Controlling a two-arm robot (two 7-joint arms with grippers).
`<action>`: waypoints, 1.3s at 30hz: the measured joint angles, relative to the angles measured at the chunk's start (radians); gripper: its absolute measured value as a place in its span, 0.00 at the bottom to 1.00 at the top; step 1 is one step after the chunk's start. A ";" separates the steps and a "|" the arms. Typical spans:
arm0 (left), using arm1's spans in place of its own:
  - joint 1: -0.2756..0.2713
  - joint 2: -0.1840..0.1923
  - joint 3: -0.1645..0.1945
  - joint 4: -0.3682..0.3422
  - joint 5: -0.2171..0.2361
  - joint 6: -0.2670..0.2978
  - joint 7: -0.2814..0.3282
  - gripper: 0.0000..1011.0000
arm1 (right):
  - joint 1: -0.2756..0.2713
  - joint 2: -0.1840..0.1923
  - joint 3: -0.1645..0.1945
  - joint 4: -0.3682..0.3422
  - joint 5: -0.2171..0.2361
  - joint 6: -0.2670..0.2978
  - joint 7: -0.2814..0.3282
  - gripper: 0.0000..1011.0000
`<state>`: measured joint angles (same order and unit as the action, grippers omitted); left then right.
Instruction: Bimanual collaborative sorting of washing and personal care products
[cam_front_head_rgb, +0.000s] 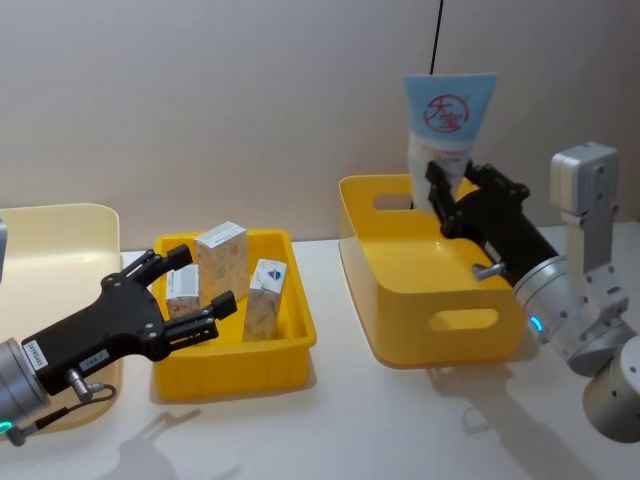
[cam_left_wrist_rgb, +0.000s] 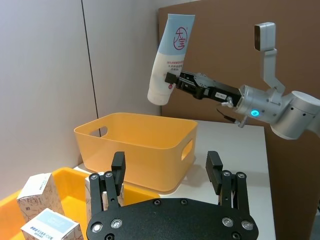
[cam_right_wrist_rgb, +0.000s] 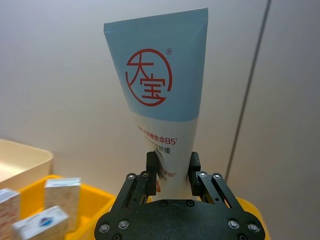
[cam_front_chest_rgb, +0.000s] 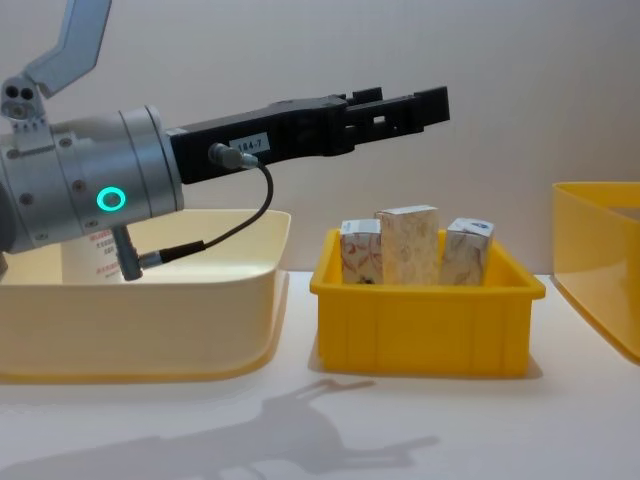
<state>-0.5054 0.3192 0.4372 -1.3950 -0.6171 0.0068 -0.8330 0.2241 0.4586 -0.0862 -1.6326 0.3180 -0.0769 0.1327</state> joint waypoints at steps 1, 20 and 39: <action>0.000 0.000 0.000 0.000 0.000 0.000 0.000 0.99 | 0.003 -0.001 0.003 0.004 -0.003 0.000 -0.006 0.35; 0.000 0.000 0.000 0.000 0.000 0.000 0.000 0.99 | 0.055 -0.026 0.024 0.066 -0.067 0.162 -0.109 0.35; 0.000 0.000 0.000 0.000 0.000 0.000 0.000 0.99 | 0.083 -0.058 -0.002 0.112 -0.096 0.304 -0.131 0.35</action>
<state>-0.5055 0.3192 0.4373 -1.3950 -0.6171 0.0068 -0.8330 0.3068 0.4009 -0.0877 -1.5209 0.2223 0.2272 0.0014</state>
